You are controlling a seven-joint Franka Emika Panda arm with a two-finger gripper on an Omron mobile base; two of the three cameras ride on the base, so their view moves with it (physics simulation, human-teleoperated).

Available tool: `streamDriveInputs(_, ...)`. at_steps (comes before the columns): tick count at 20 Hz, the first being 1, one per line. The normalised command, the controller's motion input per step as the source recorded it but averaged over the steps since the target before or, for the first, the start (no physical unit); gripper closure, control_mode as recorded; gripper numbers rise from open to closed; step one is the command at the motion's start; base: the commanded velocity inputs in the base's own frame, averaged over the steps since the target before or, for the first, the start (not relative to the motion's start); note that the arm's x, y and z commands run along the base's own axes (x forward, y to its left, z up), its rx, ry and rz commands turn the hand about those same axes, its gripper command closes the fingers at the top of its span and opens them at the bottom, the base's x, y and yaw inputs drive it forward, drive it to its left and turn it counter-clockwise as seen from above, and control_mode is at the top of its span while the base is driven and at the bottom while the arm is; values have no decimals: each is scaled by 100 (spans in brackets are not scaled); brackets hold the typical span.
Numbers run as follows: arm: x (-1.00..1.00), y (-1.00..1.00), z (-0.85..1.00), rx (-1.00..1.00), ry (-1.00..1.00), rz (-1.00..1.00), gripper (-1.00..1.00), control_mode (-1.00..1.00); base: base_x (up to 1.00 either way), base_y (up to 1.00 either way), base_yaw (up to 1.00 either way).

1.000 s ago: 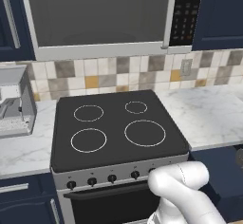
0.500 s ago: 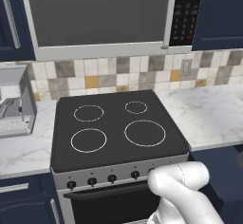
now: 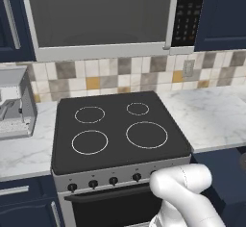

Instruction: Take the pizza cutter from the drawer on the right and place it on the dining counter for cutting.

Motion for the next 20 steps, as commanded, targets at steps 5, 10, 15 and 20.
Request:
streamDriveInputs(5, -24, -7, 0, 0, 0, 0, -100, -100, 0, 0, 0)
streamDriveInputs(10, -62, -21, 10, 0, 0, 0, -100, -100, 0, 0, 0)
streamDriveInputs(15, -89, -29, 42, 0, 0, 0, -100, -100, 0, 0, 0)
streamDriveInputs(20, -84, -14, 76, 0, -1, 0, -100, -100, 0, 0, 0)
